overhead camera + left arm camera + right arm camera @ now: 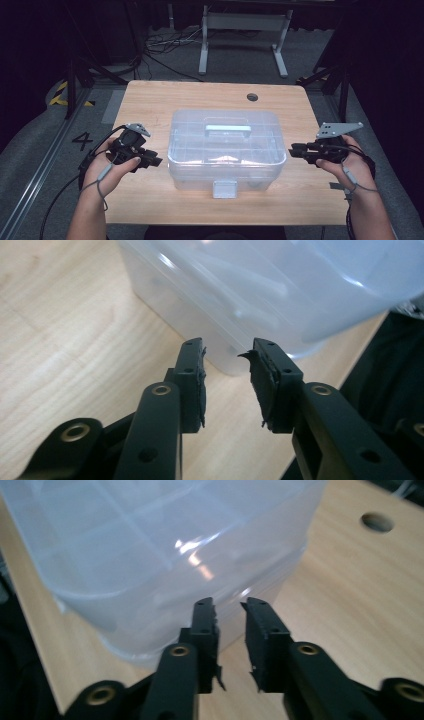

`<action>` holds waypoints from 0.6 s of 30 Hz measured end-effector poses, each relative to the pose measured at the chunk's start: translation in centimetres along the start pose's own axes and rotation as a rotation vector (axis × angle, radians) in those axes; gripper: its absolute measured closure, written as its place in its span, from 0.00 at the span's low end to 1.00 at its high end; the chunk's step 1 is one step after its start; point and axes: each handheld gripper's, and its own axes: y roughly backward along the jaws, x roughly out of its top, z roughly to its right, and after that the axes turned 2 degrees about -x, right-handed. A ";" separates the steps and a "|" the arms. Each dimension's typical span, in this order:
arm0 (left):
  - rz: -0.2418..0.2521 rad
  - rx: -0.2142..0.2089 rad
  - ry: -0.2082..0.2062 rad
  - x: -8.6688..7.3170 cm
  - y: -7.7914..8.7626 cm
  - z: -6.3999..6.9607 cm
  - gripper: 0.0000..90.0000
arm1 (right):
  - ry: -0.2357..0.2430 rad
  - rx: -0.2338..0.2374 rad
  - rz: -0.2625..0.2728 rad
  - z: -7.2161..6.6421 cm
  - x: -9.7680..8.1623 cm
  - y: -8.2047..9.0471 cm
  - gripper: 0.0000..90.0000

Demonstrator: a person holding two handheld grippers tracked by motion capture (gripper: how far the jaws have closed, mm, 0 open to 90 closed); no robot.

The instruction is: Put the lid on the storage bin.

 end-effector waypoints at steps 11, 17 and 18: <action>0.138 0.114 0.064 -1.3 0.4 -2.3 0.64 | -0.079 -0.092 0.095 1.7 -0.6 0.4 0.67; 0.178 0.159 0.081 -2.0 0.5 -3.4 0.58 | -0.098 -0.125 0.113 2.7 -1.0 0.0 0.62; 0.185 0.163 0.084 -2.0 0.5 -3.6 0.56 | -0.100 -0.136 0.117 2.9 -1.1 -0.1 0.61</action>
